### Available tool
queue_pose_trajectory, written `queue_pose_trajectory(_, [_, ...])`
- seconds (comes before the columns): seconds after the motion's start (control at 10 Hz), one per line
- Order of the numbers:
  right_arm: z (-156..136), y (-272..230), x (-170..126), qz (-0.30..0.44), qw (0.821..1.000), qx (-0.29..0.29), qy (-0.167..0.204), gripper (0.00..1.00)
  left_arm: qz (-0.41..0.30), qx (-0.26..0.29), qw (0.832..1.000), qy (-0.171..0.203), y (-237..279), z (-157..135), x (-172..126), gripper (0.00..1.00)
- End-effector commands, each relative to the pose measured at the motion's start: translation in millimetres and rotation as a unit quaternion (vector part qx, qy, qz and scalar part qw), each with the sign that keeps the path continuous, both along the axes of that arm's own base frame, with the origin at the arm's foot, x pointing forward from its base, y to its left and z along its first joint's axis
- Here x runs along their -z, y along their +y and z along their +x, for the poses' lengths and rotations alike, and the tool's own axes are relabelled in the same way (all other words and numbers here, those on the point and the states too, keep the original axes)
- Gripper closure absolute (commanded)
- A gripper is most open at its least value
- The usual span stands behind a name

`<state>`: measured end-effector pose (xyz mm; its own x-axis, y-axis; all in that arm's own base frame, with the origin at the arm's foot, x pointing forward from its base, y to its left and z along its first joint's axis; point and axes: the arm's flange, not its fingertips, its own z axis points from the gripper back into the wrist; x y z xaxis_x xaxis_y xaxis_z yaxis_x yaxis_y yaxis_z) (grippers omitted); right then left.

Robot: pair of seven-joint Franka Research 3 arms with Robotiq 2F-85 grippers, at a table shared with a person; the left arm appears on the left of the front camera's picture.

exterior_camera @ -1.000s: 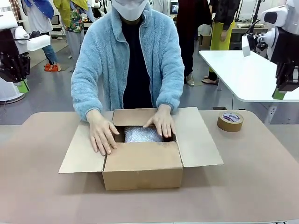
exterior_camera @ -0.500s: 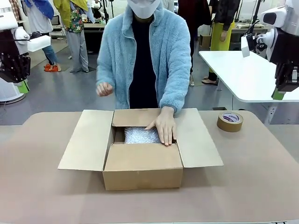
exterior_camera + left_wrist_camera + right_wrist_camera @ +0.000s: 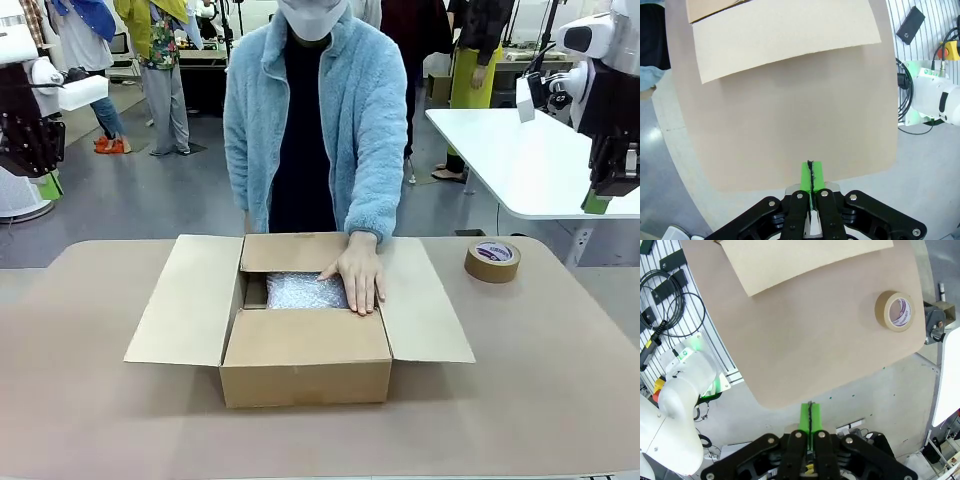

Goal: Wrap the clocks to prevent damage.
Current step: Push the right (or left) flap of the Package Box to close it.

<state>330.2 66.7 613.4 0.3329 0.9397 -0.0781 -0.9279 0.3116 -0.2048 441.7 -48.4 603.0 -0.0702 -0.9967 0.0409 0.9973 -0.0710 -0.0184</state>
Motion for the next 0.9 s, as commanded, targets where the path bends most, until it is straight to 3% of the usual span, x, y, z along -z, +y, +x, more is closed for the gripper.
queue_pose_trajectory(0.0, [-2,-1,3,0.007,1.0,-0.004,0.004,0.99,0.002,0.001,1.0,-0.002,1,-1,-2,1.0])
queue_pose_trajectory(0.3, [-2,-1,3,0.007,1.0,-0.004,0.004,0.99,0.0,0.0,1.0,0.0,0,0,0,1.0])
queue_pose_trajectory(0.4, [-2,-1,3,0.007,1.0,-0.004,0.004,0.99,-0.14,-0.021,0.989,0.045,25,3,11,1.0])
queue_pose_trajectory(0.5, [-2,-1,3,0.007,1.0,-0.004,0.004,0.99,-0.251,-0.037,0.965,0.067,49,12,27,1.0])
queue_pose_trajectory(0.6, [-2,-1,3,0.007,1.0,-0.004,0.004,0.99,-0.312,-0.056,0.946,0.067,62,20,39,1.0])
queue_pose_trajectory(0.8, [-2,-1,3,0.007,1.0,-0.004,0.004,0.99,-0.374,-0.094,0.92,0.068,80,11,100,1.0])
